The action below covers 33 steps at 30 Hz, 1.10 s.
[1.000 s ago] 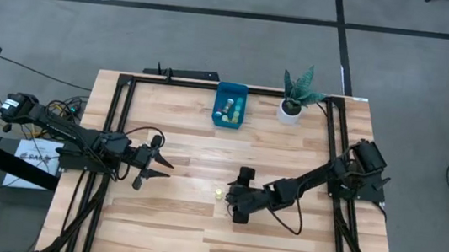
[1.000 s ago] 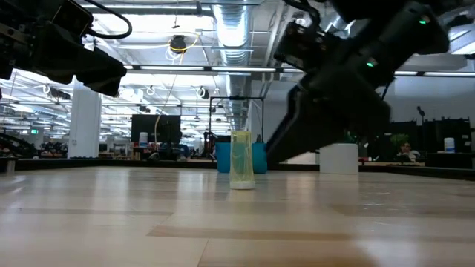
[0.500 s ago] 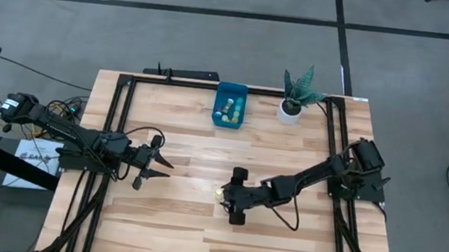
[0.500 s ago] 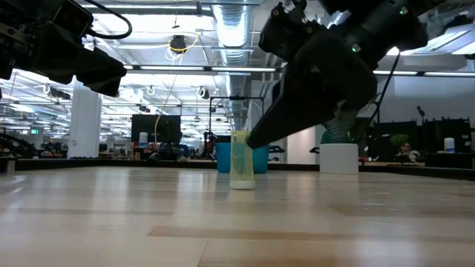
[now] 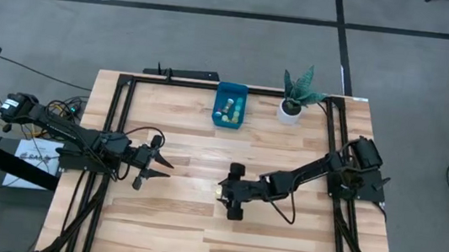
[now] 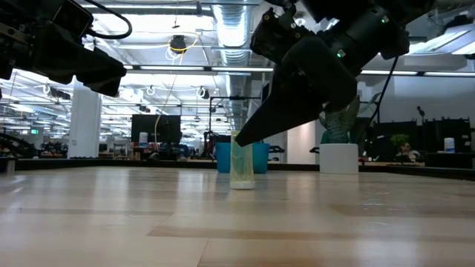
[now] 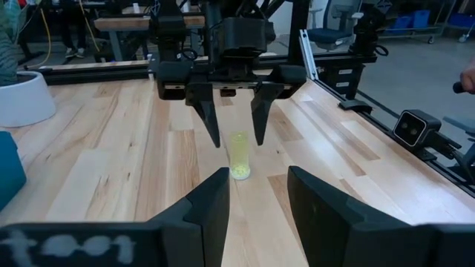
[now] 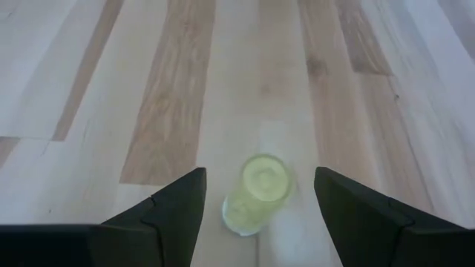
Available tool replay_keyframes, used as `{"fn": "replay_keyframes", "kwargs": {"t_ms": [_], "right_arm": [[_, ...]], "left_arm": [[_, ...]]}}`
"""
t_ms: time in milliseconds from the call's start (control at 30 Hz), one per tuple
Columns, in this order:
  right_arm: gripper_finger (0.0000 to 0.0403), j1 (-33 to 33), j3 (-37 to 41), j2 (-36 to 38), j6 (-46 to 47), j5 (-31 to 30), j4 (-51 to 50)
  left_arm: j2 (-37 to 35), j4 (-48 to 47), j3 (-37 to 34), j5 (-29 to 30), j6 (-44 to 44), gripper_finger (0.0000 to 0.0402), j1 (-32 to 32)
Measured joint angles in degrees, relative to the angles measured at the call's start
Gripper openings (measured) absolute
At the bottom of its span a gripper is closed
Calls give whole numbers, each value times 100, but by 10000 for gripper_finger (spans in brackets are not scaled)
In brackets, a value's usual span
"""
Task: Pick and place pill bottles into a basket
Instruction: Put the yellow pill bottle into the blue container
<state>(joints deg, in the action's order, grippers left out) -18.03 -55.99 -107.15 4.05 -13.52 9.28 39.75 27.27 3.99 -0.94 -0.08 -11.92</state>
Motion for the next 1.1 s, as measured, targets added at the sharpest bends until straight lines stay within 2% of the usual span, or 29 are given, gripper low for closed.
{"fn": "replay_keyframes", "kwargs": {"t_ms": [233, 767, 900, 1100], "right_arm": [[220, 85, 0, 0, -2, 2, -2], [101, 284, 0, 0, 240, 4, 24], [93, 379, -54, 0, 226, 4, -17], [105, 665, -438, 0, -67, 4, -165]], "left_arm": [[0, -1, 0, 1, 3, 128, -1], [0, -3, 0, 4, 4, 128, 0], [0, -3, 0, 6, 4, 128, 0], [0, -1, 0, 10, 33, 128, 0]]}}
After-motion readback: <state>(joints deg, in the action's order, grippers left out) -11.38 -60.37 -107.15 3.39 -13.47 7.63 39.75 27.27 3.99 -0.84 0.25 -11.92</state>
